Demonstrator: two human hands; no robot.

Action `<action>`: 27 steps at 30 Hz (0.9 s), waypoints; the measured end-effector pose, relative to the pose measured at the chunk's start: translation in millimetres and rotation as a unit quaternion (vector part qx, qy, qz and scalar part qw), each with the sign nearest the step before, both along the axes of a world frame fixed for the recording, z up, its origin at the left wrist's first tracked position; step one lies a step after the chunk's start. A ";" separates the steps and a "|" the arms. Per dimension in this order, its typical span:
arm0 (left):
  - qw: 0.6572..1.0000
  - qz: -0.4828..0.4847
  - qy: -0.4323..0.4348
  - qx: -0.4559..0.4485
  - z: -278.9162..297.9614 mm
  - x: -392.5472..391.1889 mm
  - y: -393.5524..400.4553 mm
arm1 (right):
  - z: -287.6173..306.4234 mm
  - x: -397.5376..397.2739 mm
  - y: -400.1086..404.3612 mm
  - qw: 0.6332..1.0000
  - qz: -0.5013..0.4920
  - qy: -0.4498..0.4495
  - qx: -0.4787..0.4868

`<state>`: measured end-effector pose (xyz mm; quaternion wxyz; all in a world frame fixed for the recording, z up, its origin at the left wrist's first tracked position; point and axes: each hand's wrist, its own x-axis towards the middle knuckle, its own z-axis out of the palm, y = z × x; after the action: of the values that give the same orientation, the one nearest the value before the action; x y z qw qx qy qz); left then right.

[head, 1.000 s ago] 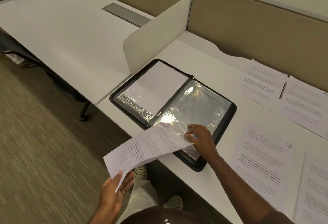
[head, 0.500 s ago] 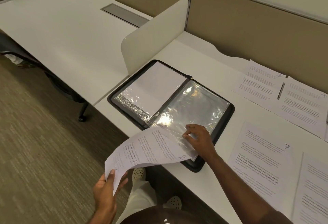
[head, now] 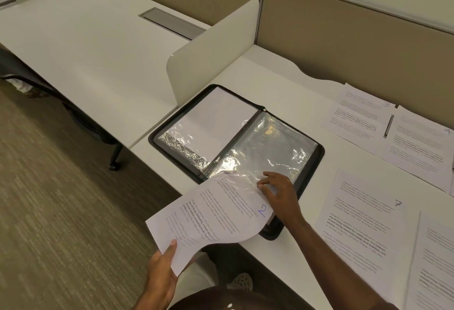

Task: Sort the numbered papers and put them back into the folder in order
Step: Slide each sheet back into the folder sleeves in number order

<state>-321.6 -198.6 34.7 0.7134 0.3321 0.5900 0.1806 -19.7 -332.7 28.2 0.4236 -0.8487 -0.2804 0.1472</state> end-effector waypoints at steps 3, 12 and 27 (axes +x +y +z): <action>1.000 -0.004 0.007 0.005 0.1 -0.5 1.9 | 9.2 -12.0 -13.4 0.995 -0.077 -0.038 0.050; 0.999 -0.025 0.003 -0.032 -1.6 1.4 -6.7 | 41.7 -94.7 -12.6 0.989 0.103 -0.092 -0.054; 0.999 0.006 0.001 -0.051 0.3 -6.9 -35.4 | 2.8 -112.4 61.1 0.923 0.231 -0.102 -0.289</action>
<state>-328.5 -234.0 35.0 0.7279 0.2913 0.6013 0.1544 -132.1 -271.6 31.0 0.0832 -0.8563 -0.4557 0.2285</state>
